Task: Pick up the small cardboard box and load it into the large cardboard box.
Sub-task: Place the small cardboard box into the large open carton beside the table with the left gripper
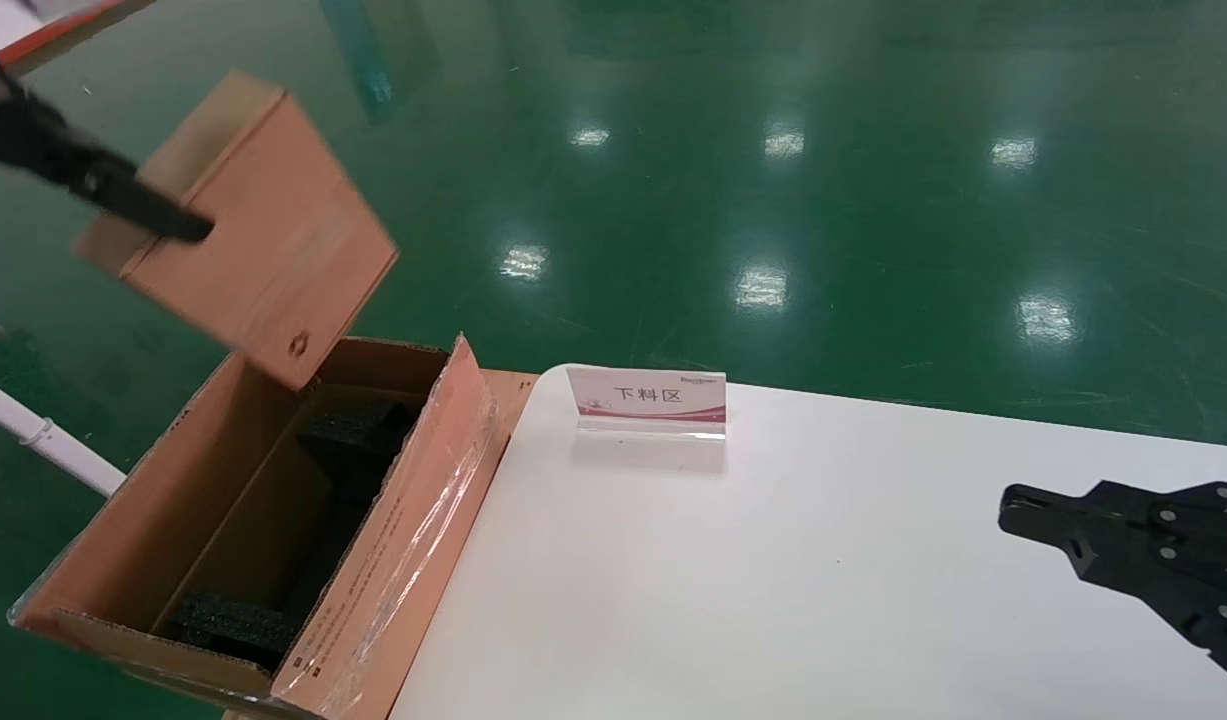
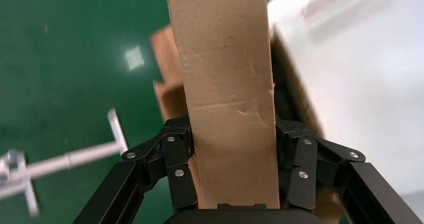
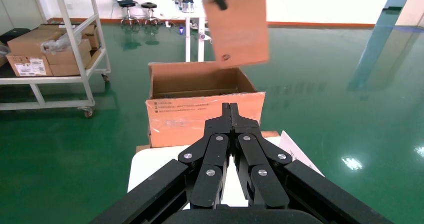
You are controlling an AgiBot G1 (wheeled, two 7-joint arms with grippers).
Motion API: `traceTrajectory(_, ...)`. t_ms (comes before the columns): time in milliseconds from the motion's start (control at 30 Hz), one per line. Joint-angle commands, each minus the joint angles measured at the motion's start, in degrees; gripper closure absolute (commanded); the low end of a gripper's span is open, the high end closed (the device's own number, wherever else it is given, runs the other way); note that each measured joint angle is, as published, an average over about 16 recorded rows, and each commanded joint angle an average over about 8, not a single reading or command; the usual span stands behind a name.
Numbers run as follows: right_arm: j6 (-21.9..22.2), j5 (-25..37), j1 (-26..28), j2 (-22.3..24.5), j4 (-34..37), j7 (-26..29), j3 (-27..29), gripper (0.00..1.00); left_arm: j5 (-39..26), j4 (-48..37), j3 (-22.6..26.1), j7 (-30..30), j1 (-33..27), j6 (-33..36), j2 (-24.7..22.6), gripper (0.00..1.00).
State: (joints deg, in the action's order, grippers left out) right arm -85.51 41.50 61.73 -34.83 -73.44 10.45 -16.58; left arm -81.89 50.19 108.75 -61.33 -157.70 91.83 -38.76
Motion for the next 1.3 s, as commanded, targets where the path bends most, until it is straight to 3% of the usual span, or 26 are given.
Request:
traceTrajectory(33,0.00,-0.01,0.00,0.00,0.00,0.00,-0.01,1.00,0.75,-0.66,3.73,0.20,-0.69,0.07,-0.25,1.00)
traceTrajectory(333,0.02,-0.03,0.01,0.02,0.00,-0.02,-0.04,0.98,6.18,-4.10,17.15,-0.01,-1.12,-0.68,-1.02,1.00)
traceTrajectory(367,0.02,-0.03,0.01,0.02,0.00,-0.02,-0.04,0.91,6.69,-4.42,17.97,-0.16,-1.08,-0.81,-0.93,1.00)
traceTrajectory(567,0.03,-0.05,0.01,0.03,0.00,-0.03,-0.07,0.16,9.30,-5.49,21.06,-0.82,-0.24,-1.59,0.16,1.00)
traceTrajectory(633,0.03,-0.05,0.02,0.03,0.00,-0.04,-0.07,0.00,9.81,-5.69,21.68,-0.82,0.24,-1.97,0.62,1.00)
traceTrajectory(1300,0.06,-0.10,0.03,0.06,0.00,-0.07,-0.14,0.00,11.90,-4.66,23.40,-2.84,5.62,-6.04,4.35,1.00)
